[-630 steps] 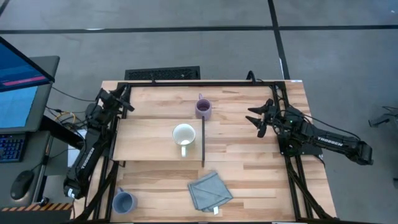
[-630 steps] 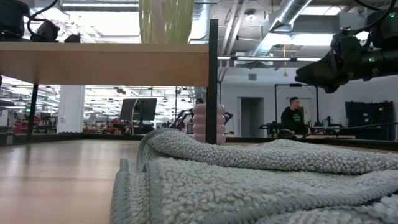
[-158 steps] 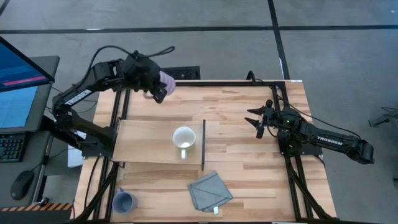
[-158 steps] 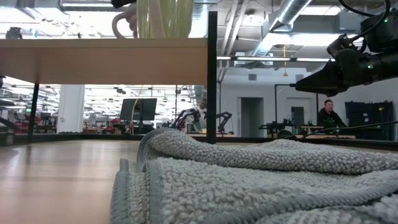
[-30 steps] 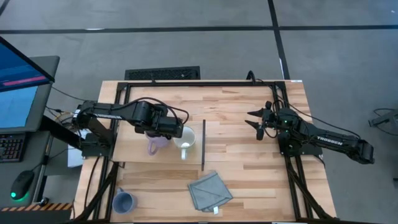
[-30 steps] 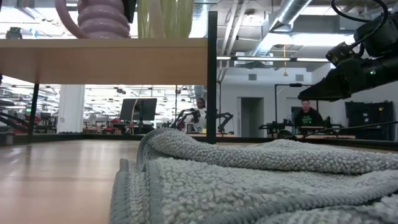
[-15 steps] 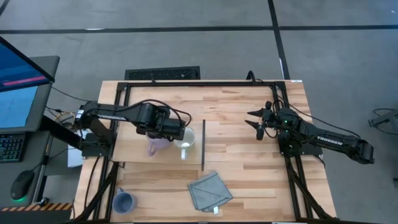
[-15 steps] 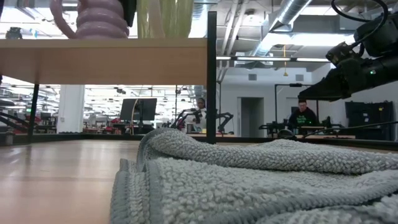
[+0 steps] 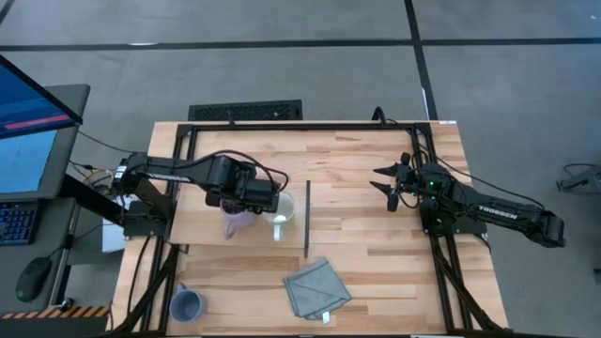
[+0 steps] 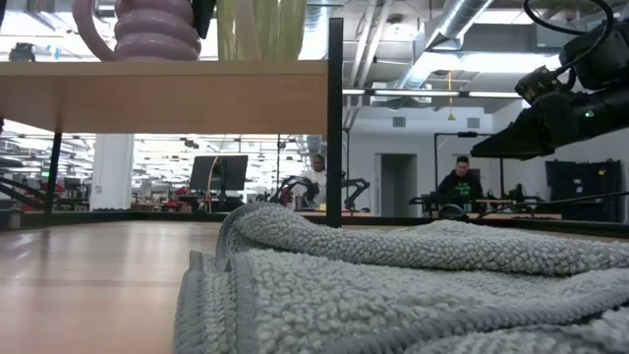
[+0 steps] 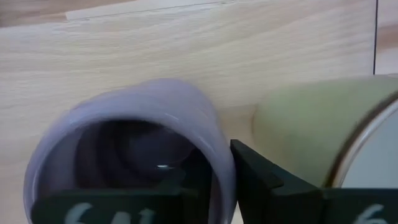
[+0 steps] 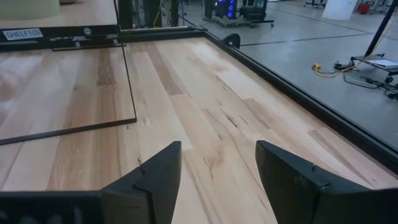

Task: Stack small to large cups/mugs on shelf
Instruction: Put the purple mug on the shelf

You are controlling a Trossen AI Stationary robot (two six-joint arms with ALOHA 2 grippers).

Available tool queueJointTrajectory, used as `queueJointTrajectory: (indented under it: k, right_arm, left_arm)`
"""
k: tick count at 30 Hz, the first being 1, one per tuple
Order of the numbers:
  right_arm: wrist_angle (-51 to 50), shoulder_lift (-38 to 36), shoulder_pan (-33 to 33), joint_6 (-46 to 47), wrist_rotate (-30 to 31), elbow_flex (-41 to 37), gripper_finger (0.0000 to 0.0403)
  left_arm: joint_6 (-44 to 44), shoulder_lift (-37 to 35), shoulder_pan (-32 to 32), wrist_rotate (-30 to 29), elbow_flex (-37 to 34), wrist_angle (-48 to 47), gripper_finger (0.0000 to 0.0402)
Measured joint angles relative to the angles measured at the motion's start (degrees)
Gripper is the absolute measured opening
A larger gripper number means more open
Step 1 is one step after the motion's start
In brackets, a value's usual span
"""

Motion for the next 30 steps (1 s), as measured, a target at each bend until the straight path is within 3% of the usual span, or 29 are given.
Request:
queueJointTrajectory:
  k: [30]
  right_arm:
    - [0.00, 0.01, 0.00, 0.00, 0.00, 0.00, 0.0230]
  left_arm:
    - [1.04, 0.00, 0.02, 0.48, -0.04, 2.67, 0.0049]
